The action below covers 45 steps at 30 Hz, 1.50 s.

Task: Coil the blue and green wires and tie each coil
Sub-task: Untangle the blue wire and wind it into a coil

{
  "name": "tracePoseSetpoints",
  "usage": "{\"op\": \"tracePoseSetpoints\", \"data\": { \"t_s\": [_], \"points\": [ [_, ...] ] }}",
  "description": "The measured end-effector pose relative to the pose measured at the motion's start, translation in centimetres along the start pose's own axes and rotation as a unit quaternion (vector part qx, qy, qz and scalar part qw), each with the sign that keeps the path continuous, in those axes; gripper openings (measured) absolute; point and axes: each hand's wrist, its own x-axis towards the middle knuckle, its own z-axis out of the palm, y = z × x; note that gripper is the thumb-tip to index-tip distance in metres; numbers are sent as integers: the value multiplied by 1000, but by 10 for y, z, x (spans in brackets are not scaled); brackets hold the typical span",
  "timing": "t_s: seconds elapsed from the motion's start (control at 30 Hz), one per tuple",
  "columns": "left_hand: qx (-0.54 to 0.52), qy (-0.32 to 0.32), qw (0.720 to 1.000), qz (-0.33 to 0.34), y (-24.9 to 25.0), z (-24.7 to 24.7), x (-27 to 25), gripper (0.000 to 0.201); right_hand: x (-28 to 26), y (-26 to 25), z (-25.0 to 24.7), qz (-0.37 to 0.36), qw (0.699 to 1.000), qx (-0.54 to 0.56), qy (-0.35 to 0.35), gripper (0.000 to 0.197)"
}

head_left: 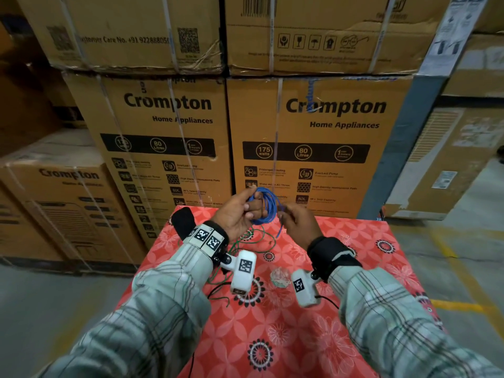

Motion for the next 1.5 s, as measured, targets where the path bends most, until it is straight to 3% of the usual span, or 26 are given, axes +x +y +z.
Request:
{"op": "tracePoseSetpoints", "data": {
  "t_s": [0.13, 0.27, 0.37, 0.5, 0.6, 0.67, 0.77, 1.1, 1.5],
  "points": [
    [-33, 99, 993, 62, -14, -4, 14, 37, -4, -12, 8, 97, 985, 145, -8, 13],
    [-64, 135, 985, 86, -20, 0, 17, 37, -6, -17, 9, 141, 962, 233, -2, 13],
    [-90, 150, 981, 89, -18, -1, 21, 38, -9, -12, 11, 145, 963, 229, -11, 16],
    [-149, 150, 975, 63, -20, -8, 19, 39, -14, -11, 16, 106, 980, 166, 13, 21],
    [-177, 153, 972, 35, -20, -9, 18, 39, -16, -14, 18, 73, 990, 114, 41, 12],
    [-177, 162, 971, 23, -19, -10, 18, 37, -14, -14, 15, 11, 998, 41, 44, 3],
    [-161, 148, 976, 4, -17, -12, 17, 33, -11, -11, 11, -62, 997, -47, 31, 9],
    [-155, 73, 985, -36, -13, -15, 9, 32, -7, -14, 4, -108, 986, -123, 2, 27],
    [-212, 103, 971, -47, -13, -19, 11, 38, -10, -21, 5, -126, 986, -110, 4, 28]
  ]
}}
